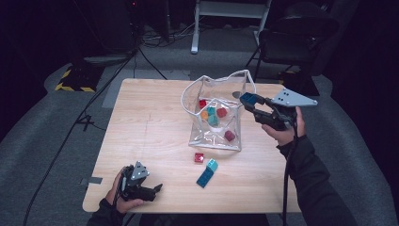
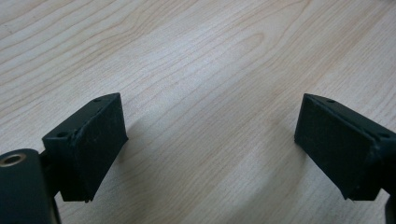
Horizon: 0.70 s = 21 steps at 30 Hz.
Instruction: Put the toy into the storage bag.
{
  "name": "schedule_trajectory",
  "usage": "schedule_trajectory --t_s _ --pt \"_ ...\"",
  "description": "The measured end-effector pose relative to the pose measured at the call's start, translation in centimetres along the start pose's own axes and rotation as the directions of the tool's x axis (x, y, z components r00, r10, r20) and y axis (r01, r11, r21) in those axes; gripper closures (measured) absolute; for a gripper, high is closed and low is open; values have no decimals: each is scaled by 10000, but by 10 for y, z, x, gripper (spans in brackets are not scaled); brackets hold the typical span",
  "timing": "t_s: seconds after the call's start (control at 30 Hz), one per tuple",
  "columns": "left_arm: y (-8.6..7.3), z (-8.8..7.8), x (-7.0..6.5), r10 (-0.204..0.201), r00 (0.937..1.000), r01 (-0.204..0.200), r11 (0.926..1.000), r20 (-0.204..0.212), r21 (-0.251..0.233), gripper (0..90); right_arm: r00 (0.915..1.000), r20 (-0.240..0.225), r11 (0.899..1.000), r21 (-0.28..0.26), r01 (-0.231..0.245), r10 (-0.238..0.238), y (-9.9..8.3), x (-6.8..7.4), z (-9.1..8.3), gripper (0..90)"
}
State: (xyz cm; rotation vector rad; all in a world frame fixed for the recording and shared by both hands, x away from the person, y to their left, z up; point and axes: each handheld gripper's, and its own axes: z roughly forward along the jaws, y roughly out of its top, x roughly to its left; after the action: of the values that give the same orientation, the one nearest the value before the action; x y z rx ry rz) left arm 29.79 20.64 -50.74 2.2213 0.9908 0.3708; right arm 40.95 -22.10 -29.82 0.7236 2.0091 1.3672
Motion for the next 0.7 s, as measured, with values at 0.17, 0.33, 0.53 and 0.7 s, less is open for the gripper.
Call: schedule_trajectory --t_s 0.17,0.33,0.53,0.7 --pt "0 0 0 2 10000 -2 10000 0 1 93 9999 62 9999 40 -146 146 5 -2 10 591" --pt "0 0 0 6 10000 -6 10000 0 3 93 9998 124 9996 221 -179 176 8 -2 23 591" --pt "0 0 0 6 10000 -6 10000 0 3 93 9995 143 9985 460 -298 292 9 -1 39 591" --pt "0 0 0 -1 10000 1 10000 1 -2 93 9992 194 9973 644 -358 346 7 -2 49 591"
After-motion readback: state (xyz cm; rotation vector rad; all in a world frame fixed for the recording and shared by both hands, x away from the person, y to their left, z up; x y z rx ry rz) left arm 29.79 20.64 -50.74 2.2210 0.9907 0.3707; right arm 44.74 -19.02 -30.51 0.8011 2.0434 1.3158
